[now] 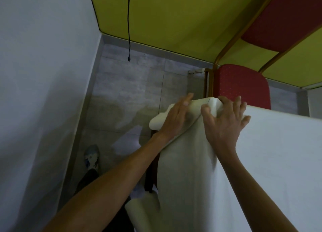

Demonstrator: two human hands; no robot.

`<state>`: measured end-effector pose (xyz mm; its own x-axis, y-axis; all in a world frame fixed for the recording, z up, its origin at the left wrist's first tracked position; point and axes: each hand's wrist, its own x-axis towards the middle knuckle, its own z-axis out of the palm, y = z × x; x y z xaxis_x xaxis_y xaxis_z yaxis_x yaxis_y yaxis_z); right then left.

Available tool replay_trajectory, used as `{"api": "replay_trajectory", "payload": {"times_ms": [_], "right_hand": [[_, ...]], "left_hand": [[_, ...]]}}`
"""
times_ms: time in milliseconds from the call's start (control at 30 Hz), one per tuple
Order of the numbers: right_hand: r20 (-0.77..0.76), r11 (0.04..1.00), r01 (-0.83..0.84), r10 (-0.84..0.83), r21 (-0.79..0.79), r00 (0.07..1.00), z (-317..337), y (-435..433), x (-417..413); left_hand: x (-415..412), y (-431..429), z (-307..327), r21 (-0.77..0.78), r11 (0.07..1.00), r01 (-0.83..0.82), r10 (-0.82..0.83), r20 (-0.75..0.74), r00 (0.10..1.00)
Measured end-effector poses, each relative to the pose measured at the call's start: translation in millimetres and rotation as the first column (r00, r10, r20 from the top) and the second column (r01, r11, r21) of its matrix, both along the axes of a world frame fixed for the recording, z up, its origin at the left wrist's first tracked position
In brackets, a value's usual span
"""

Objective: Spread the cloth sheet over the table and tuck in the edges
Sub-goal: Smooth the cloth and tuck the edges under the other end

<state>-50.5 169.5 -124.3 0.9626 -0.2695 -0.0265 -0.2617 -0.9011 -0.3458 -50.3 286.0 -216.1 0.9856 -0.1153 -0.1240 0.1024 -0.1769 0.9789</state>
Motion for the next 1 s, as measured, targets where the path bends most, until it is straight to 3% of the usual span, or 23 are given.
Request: {"api": "replay_trajectory", "payload": {"times_ms": [33, 100, 200, 300, 433, 533, 633, 733, 867, 1000], "right_hand": [[0.002, 1.0, -0.003, 0.003, 0.002, 1.0, 0, 0, 0], [0.004, 1.0, -0.001, 0.001, 0.0, 1.0, -1, 0, 0], [-0.007, 1.0, 0.003, -0.003, -0.011, 1.0, 0, 1, 1], [-0.013, 1.0, 0.002, -0.002, -0.007, 1.0, 1, 1, 1], [-0.006, 1.0, 0.004, -0.004, 0.003, 1.0, 2, 2, 0], [-0.007, 1.0, 0.009, -0.009, -0.001, 1.0, 2, 2, 0], [-0.017, 1.0, 0.005, -0.005, 0.0, 1.0, 1, 2, 0], [-0.021, 1.0, 0.007, -0.007, -0.005, 1.0, 2, 2, 0], [-0.029, 1.0, 0.003, -0.003, 0.006, 1.0, 3, 2, 1], [-0.026, 1.0, -0.005, 0.005, 0.001, 1.0, 1, 1, 1]], "left_hand": [[0, -4, 7, -0.015, 0.999, 0.036, -0.034, 0.1, 0.994], [1, -14, 15, -0.056, 0.994, 0.098, -0.093, 0.088, 0.992], [0, -14, -14, 0.068, 0.994, 0.085, -0.087, 0.03, 0.996], [-7, -1, -69, 0.247, 0.953, 0.178, -0.166, -0.067, 0.984], [-6, 15, -79, 0.289, 0.955, 0.07, -0.039, -0.111, 0.993], [1, 8, -34, 0.183, 0.982, -0.055, 0.047, 0.044, 0.998], [4, -16, -16, 0.184, 0.981, -0.061, 0.024, 0.198, 0.98], [0, -26, -43, 0.207, 0.978, -0.019, -0.004, 0.109, 0.994], [-3, -12, -95, 0.368, 0.929, -0.034, 0.047, -0.026, 0.999], [4, -2, -86, 0.272, 0.948, -0.163, 0.18, -0.037, 0.983]]}}
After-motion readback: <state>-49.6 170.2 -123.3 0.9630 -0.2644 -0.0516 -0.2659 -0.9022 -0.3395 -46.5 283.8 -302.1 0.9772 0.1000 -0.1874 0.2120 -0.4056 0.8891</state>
